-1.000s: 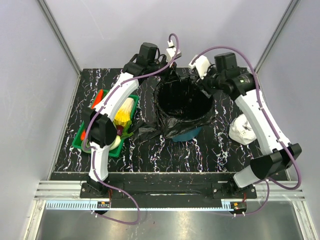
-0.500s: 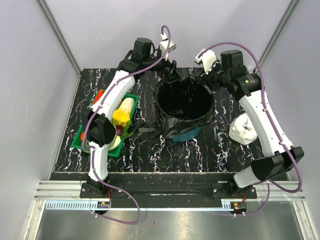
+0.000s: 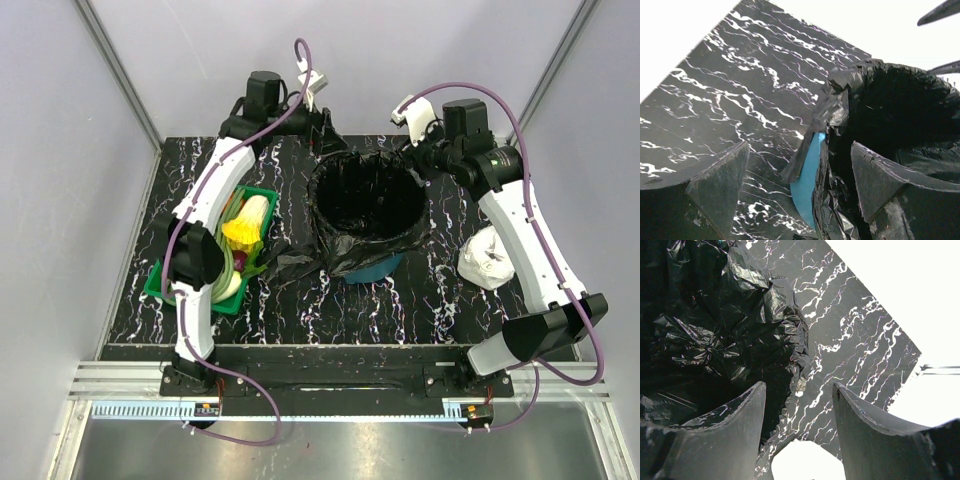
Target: Put the trash bags into the trash bin
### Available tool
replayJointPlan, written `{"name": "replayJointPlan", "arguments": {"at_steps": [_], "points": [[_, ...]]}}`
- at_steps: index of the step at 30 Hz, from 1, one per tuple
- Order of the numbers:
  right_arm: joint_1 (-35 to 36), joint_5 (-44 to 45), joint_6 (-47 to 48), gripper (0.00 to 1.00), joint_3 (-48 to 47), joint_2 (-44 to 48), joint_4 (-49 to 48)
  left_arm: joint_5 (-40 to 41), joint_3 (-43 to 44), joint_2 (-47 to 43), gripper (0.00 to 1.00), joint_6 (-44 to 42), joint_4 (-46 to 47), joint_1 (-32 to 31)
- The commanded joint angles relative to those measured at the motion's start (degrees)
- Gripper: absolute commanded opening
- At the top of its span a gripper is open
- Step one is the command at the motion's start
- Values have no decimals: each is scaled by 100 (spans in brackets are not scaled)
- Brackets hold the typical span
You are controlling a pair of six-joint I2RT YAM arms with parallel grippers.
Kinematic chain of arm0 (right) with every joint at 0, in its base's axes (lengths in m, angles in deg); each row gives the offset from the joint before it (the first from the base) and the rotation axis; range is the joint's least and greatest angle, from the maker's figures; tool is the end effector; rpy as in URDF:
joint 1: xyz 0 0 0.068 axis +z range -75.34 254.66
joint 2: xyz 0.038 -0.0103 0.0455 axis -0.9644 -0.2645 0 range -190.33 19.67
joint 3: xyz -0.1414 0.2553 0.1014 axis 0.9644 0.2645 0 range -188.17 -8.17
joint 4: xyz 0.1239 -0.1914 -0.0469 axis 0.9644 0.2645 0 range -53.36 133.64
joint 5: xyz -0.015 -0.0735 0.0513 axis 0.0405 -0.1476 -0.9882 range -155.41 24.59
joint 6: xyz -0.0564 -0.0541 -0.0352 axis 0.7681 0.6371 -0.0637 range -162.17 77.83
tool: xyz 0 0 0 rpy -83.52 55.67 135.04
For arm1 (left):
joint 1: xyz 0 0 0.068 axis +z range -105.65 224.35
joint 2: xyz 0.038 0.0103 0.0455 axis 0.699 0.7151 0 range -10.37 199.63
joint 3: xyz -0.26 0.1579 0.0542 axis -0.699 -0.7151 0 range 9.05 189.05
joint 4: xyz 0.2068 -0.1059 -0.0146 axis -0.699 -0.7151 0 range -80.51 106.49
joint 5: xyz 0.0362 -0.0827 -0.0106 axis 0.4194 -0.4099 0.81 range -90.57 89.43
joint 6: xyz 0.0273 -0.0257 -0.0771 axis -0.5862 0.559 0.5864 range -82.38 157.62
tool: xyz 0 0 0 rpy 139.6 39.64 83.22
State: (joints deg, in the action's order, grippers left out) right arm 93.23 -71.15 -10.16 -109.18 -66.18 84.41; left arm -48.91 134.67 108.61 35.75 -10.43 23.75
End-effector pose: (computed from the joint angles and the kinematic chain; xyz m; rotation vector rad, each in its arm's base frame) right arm 0.2960 0.1074 0.4474 -0.9656 1.9062 -0.0304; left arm 0.4371 -0.2246 0.4184 0.9240 1.6953 -1.0248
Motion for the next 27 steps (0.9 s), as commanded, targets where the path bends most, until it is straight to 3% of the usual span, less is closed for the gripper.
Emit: {"name": "replayJointPlan", "arguments": {"at_steps": [1, 7, 10, 14, 20, 27], "points": [[-46, -121, -98, 62, 20, -2, -250, -563, -248, -287, 86, -182, 55, -41], [-37, -121, -90, 62, 64, -20, -242, -607, -398, -366, 81, -402, -94, -40], [-37, -112, -81, 62, 82, -29, -242, -563, -381, -375, 73, -437, -103, -40], [-37, -121, -90, 62, 117, -47, -250, -580, -372, -375, 55, -455, -103, -40], [-37, -103, -90, 62, 169, -82, -250, -607, -337, -358, 46, -455, -112, -49], [-37, -94, -98, 62, 231, -64, -285, -616, -205, -296, 16, -411, -103, -67]]}}
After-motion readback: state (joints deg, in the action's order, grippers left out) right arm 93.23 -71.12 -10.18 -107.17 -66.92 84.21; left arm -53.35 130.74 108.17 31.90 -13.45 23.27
